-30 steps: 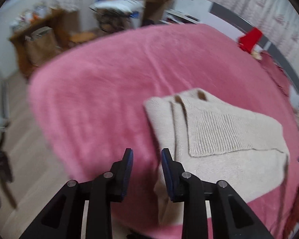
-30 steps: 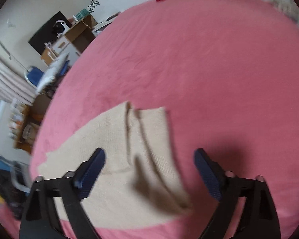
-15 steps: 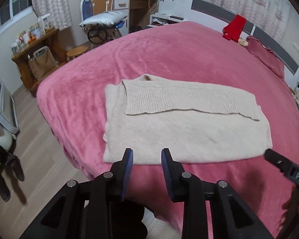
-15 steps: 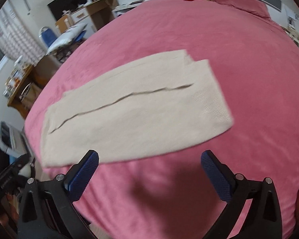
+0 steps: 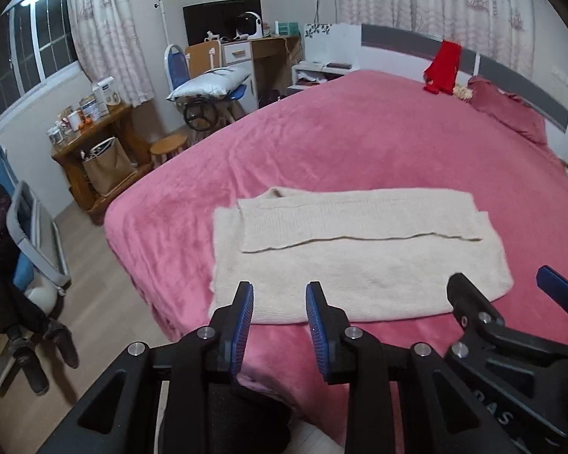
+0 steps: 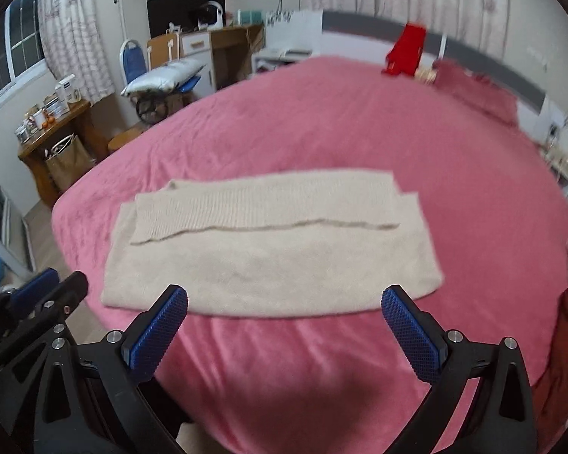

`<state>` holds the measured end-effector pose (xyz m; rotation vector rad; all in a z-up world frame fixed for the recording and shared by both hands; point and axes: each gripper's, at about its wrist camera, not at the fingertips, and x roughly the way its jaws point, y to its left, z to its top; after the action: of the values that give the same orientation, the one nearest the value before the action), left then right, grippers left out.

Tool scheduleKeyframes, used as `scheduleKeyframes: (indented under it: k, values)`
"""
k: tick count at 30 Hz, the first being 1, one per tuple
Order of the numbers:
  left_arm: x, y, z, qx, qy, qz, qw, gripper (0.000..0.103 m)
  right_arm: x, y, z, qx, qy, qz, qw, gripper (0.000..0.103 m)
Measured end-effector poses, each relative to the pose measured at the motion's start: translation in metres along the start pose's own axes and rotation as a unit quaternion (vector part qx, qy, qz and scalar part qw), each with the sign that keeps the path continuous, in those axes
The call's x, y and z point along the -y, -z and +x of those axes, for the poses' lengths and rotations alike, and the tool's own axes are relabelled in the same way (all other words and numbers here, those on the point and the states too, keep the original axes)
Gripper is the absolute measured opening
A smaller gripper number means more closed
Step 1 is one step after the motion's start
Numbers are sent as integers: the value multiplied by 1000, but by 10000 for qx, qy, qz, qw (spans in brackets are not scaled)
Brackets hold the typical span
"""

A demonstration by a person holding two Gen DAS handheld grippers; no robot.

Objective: Fold clothes
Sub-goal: 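Withdraw both open tools from the folded sweater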

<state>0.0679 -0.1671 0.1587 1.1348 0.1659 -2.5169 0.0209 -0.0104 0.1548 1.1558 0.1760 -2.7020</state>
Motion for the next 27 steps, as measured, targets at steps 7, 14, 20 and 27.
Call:
scheduleKeyframes:
  k: [7, 14, 20, 27]
  values:
    - [3, -1, -8, 89, 75, -69, 9999, 28, 3, -6, -20, 419, 485, 65, 9979, 103]
    - [3, 1, -13, 130, 128, -94, 9998, 28, 10, -5, -22, 368, 532, 208, 9977, 103]
    - [1, 2, -13, 97, 188, -182, 9996, 28, 8, -3, -22, 396, 580, 179, 9974, 103]
    - [-4, 3, -13, 134, 231, -246, 9993, 28, 3, -2, -24, 438, 552, 158, 9974, 103]
